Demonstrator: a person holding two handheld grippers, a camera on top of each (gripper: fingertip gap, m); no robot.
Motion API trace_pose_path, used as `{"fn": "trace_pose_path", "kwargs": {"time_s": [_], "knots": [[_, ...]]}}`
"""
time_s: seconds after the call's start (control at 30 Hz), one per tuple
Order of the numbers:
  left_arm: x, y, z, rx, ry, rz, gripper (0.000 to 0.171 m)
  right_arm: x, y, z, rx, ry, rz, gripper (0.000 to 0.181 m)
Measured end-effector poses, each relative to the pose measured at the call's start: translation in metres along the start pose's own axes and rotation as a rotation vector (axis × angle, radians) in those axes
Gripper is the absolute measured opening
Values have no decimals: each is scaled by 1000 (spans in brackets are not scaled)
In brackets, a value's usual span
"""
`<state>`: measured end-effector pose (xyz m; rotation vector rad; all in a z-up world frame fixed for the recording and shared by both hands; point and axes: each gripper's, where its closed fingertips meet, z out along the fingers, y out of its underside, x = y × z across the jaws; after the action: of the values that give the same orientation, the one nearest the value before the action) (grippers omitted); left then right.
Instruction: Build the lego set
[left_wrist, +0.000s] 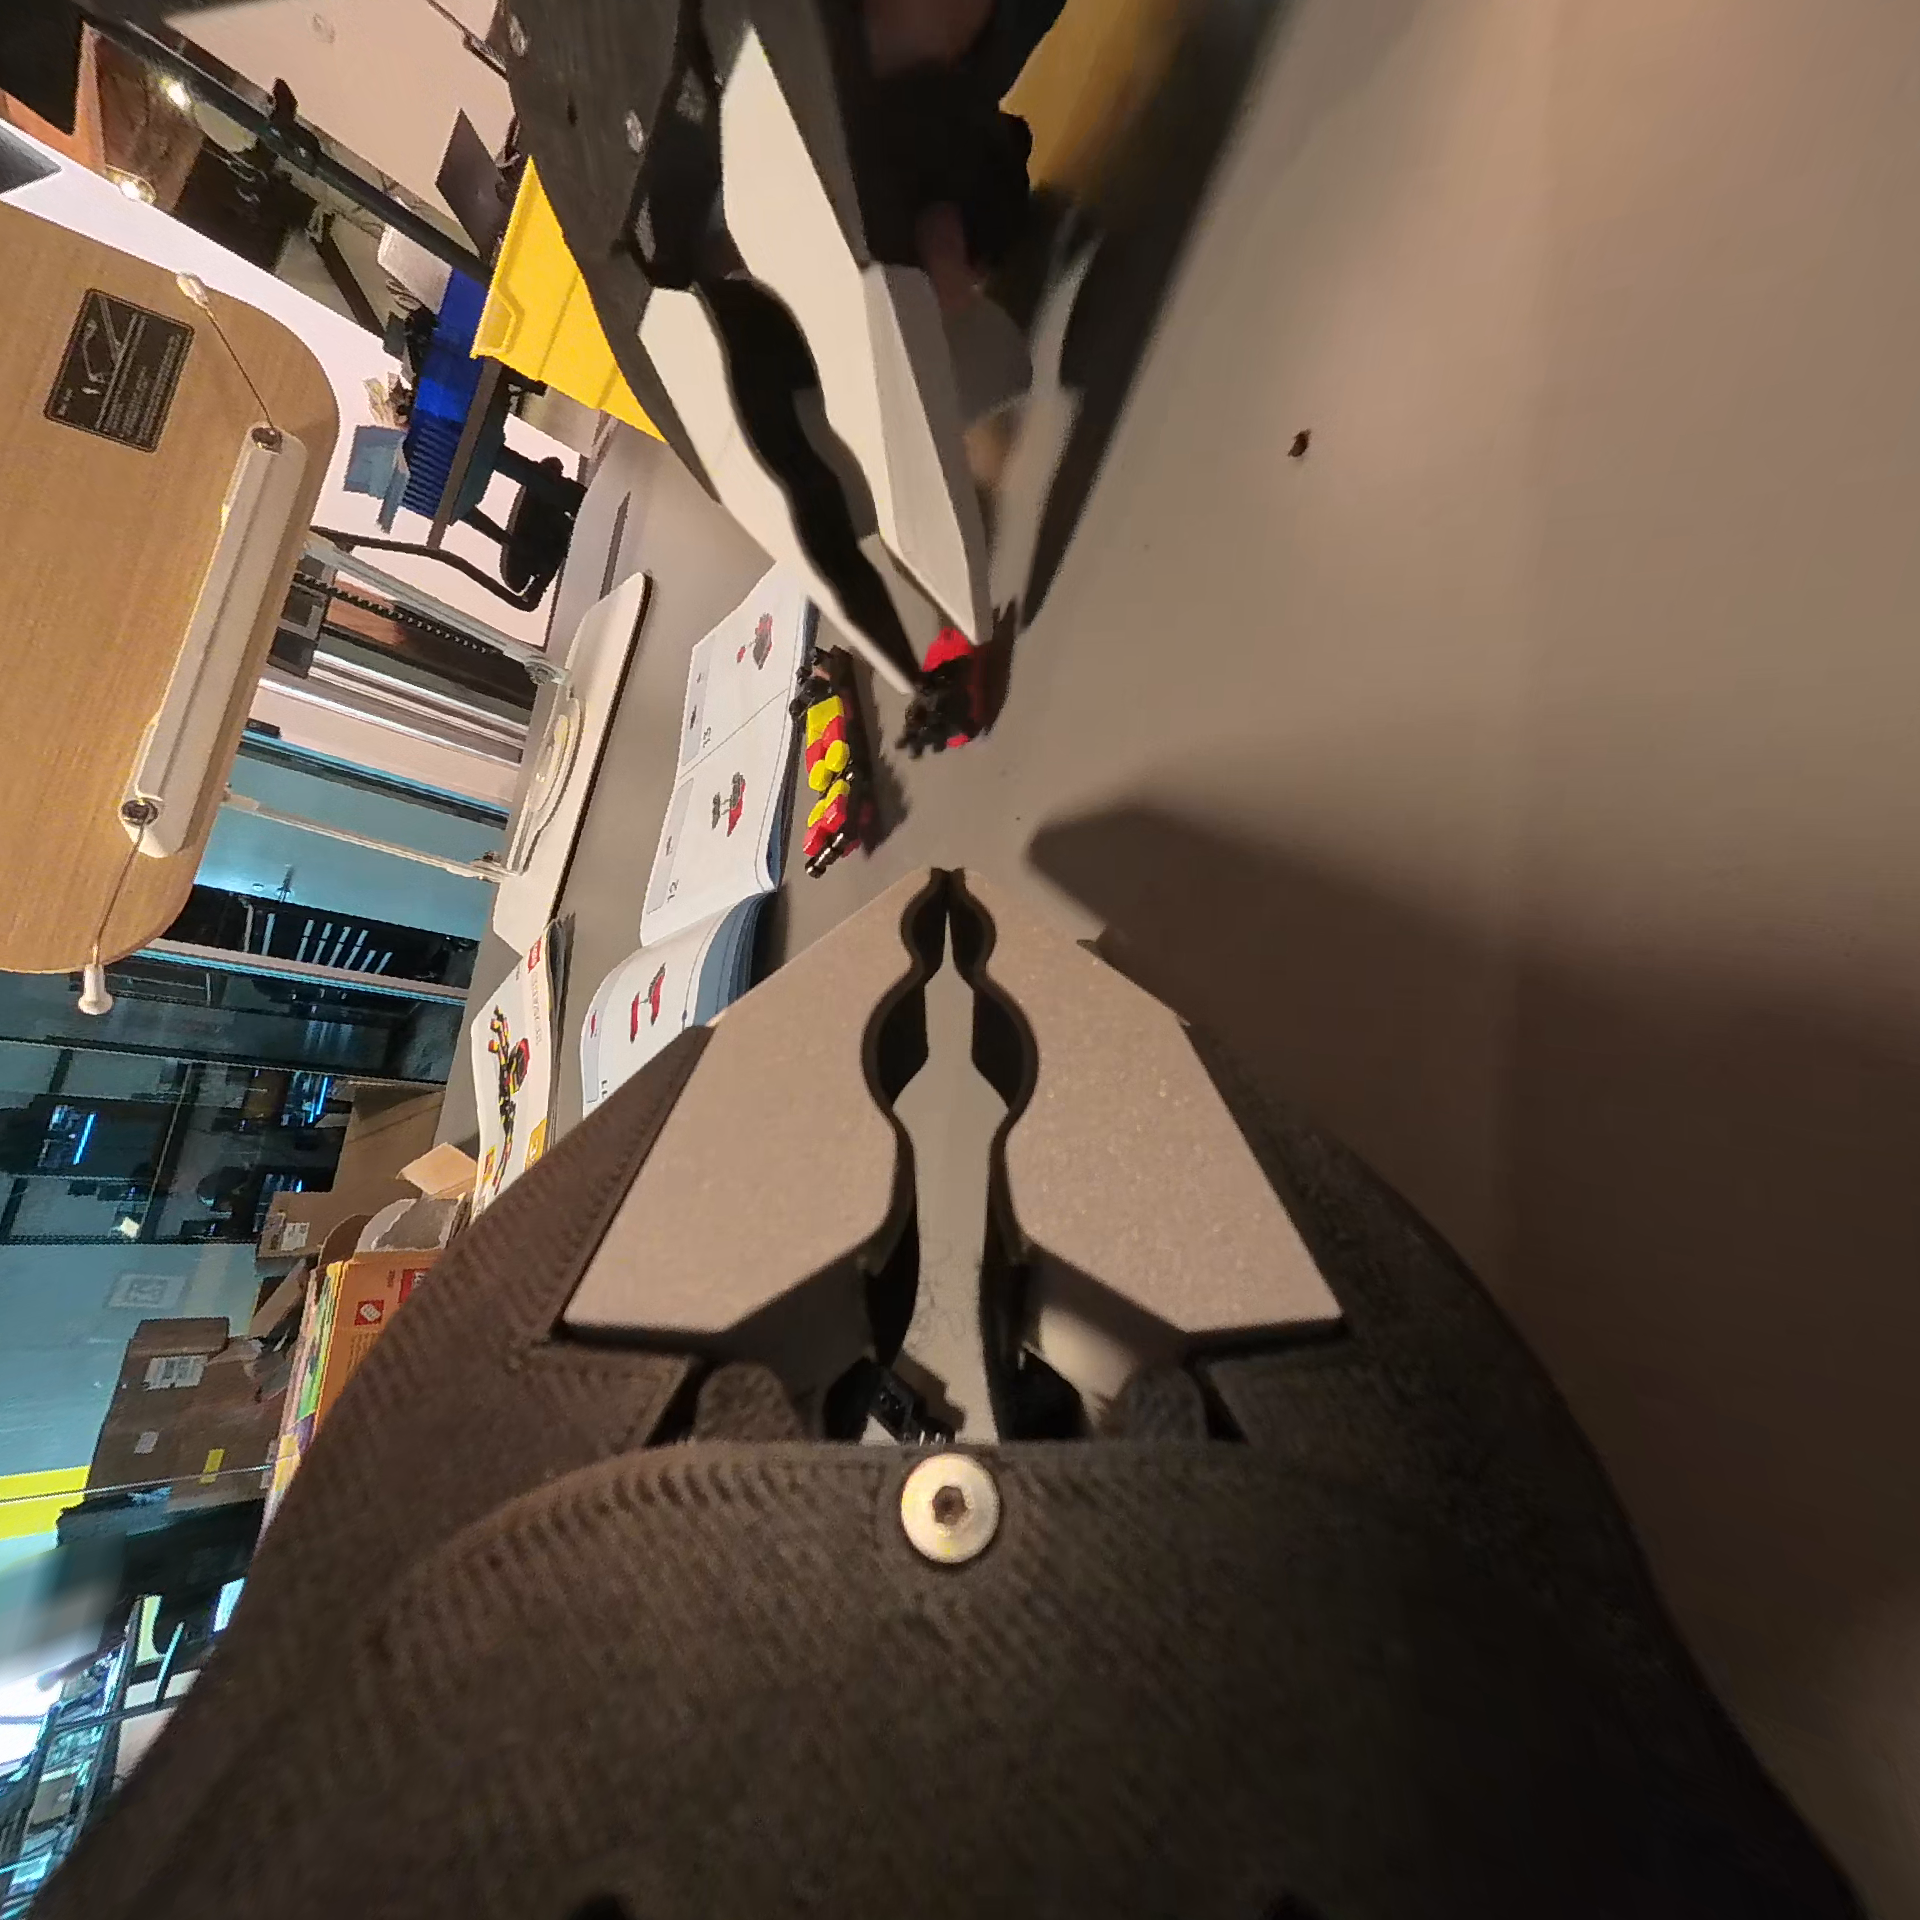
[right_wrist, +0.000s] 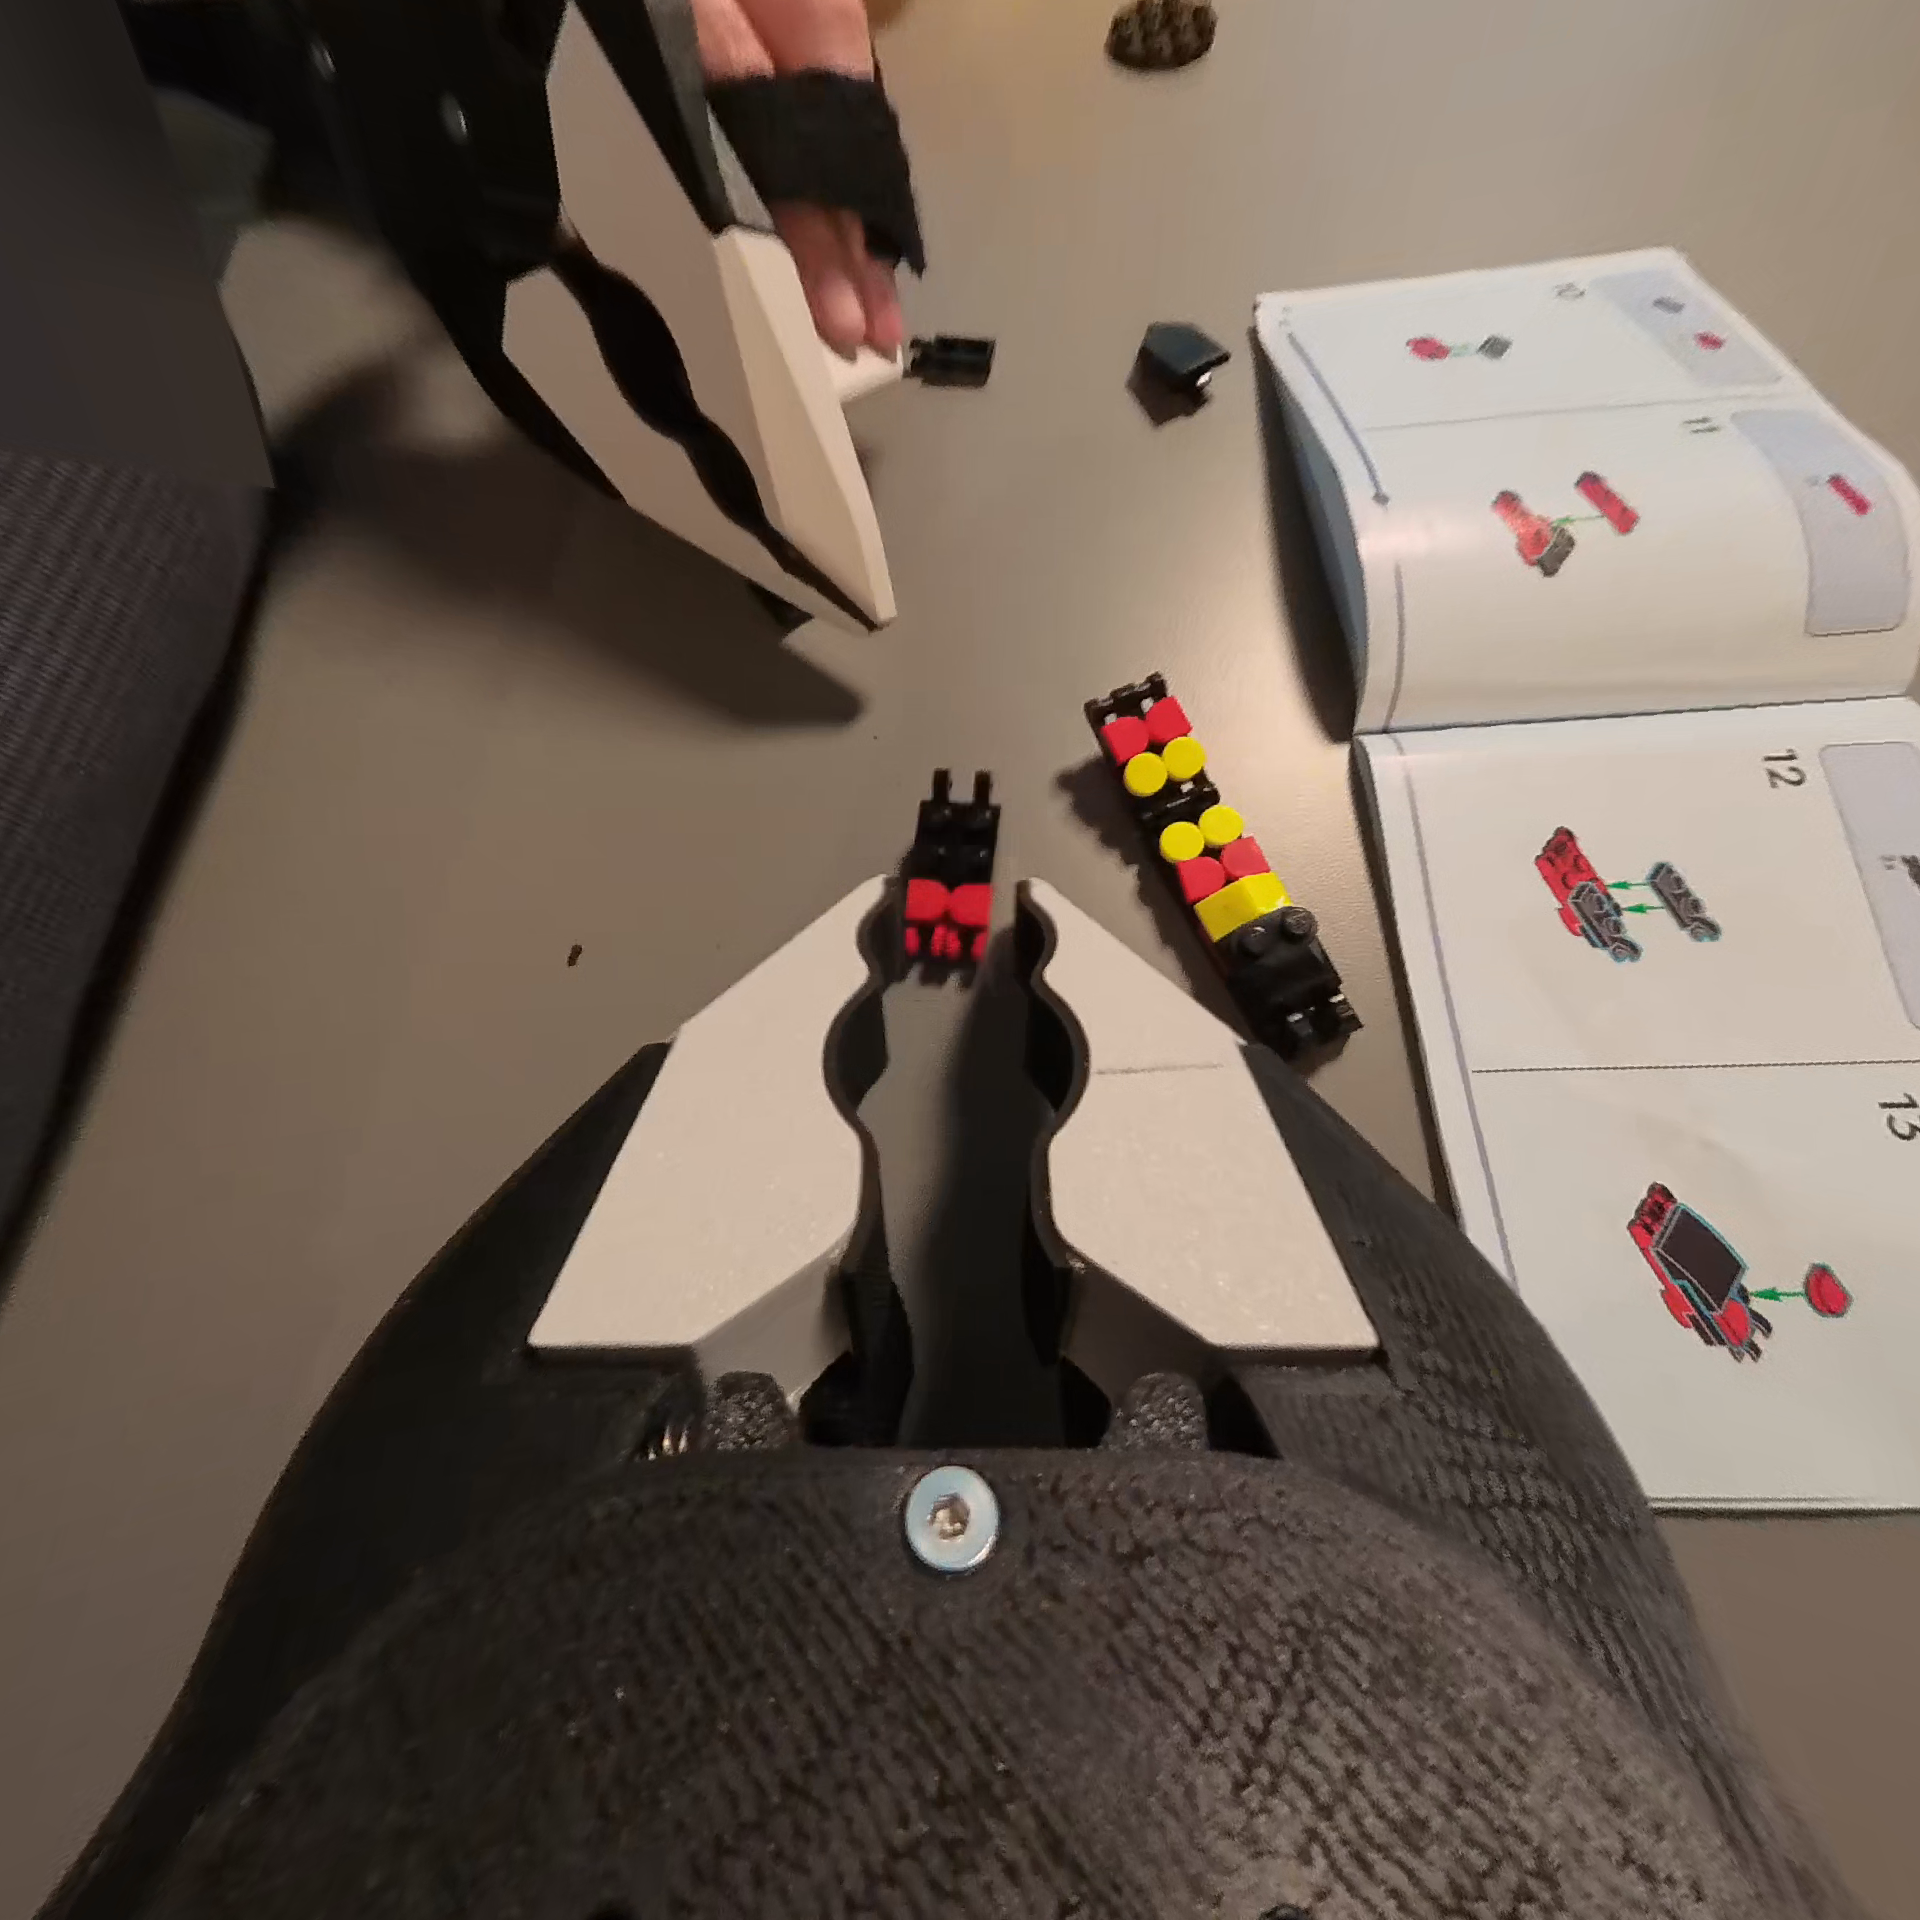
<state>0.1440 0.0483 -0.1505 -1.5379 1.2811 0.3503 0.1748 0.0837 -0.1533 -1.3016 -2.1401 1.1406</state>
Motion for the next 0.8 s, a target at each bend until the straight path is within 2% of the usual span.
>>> {"fn": "trace_pose_path", "kwargs": {"time_s": [0.13, 0.23, 0.33, 0.4, 0.5, 0.6, 0.7, 0.8], "knots": [[1, 1, 1, 1, -3, 0, 0, 0, 2, -2, -1, -21, 20, 22], [2, 0, -2, -1, -3, 2, 0, -6, 8, -4, -35, -73, 23, 16], [0, -1, -1, 0, -5, 5, 0, -36, -4, -3, 26, -234, 4, 17], [0, 0, -1, 0, -4, 3, 0, -53, -10, 0, 44, -289, -44, 22], [0, 0, 0, 0, -4, 3, 0, -43, -17, -1, 97, -186, -145, 21], [1, 0, 0, 0, -1, -3, 0, -29, -24, -5, 151, -110, -176, 30], [1, 1, 0, -2, 0, -8, 0, -27, -19, 0, 103, -128, -175, 34], [1, 2, 0, -1, 1, -10, 0, -26, -11, 7, 37, -137, -171, 29]]}}
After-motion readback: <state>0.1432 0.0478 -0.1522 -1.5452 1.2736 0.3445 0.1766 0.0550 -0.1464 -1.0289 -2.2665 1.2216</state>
